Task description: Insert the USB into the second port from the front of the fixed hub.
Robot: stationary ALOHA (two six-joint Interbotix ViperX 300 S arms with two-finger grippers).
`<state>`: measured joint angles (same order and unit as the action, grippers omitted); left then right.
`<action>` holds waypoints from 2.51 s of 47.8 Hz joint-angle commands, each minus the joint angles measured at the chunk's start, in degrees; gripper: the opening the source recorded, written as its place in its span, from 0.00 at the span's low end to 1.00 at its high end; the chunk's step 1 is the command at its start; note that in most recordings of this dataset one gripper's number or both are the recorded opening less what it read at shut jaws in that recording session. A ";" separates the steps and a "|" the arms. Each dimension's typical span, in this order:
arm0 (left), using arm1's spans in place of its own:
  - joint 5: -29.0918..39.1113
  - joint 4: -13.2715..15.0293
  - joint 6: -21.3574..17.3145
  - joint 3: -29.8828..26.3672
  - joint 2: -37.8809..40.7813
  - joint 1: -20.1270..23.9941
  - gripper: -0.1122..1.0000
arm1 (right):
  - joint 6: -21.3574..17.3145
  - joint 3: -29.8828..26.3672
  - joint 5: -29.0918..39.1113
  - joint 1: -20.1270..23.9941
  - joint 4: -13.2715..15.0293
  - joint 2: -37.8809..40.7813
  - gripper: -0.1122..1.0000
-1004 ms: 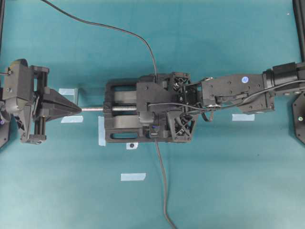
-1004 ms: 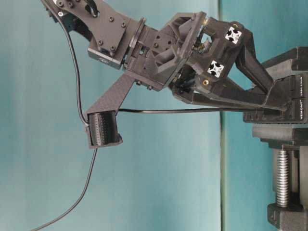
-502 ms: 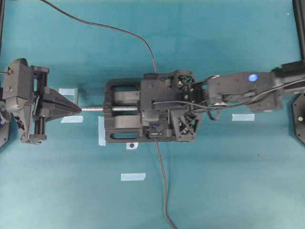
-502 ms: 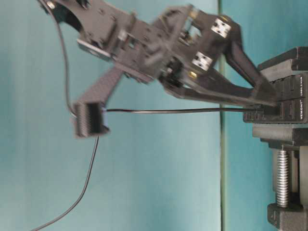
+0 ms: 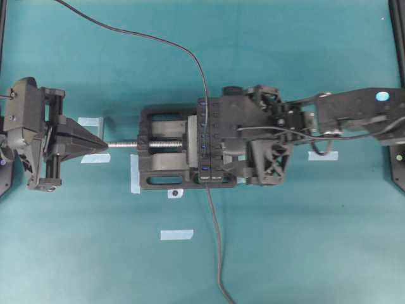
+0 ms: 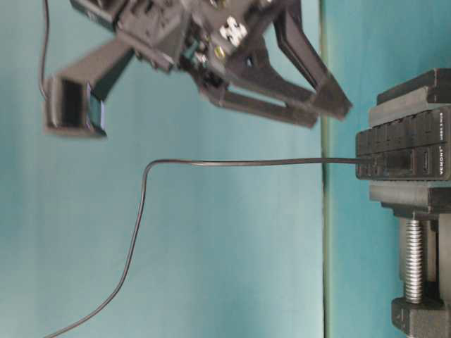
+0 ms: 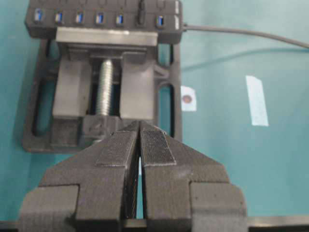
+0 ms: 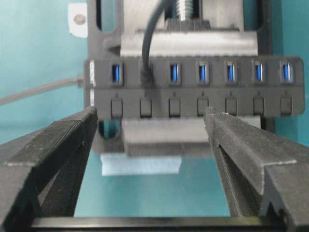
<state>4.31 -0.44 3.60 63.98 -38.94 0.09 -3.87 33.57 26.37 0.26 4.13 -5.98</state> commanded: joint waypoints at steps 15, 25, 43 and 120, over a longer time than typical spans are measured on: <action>-2.02 -0.09 -0.35 0.09 -0.35 0.00 0.10 | -0.35 3.16 -5.45 -0.09 -0.09 -4.57 0.85; -2.02 -0.09 -0.35 0.09 -0.35 0.00 0.10 | -0.35 5.01 -8.09 -0.09 -0.09 -6.06 0.85; -2.02 -0.09 -0.35 0.09 -0.35 0.00 0.10 | -0.35 7.73 -9.93 -0.09 -0.09 -9.14 0.85; -2.11 -0.09 -0.26 -0.18 -0.35 0.00 0.10 | -0.44 12.92 -17.67 -0.09 -0.79 -12.39 0.85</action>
<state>2.72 -0.44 3.34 64.69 -39.20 0.09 -3.96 47.02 8.88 0.26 3.34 -18.02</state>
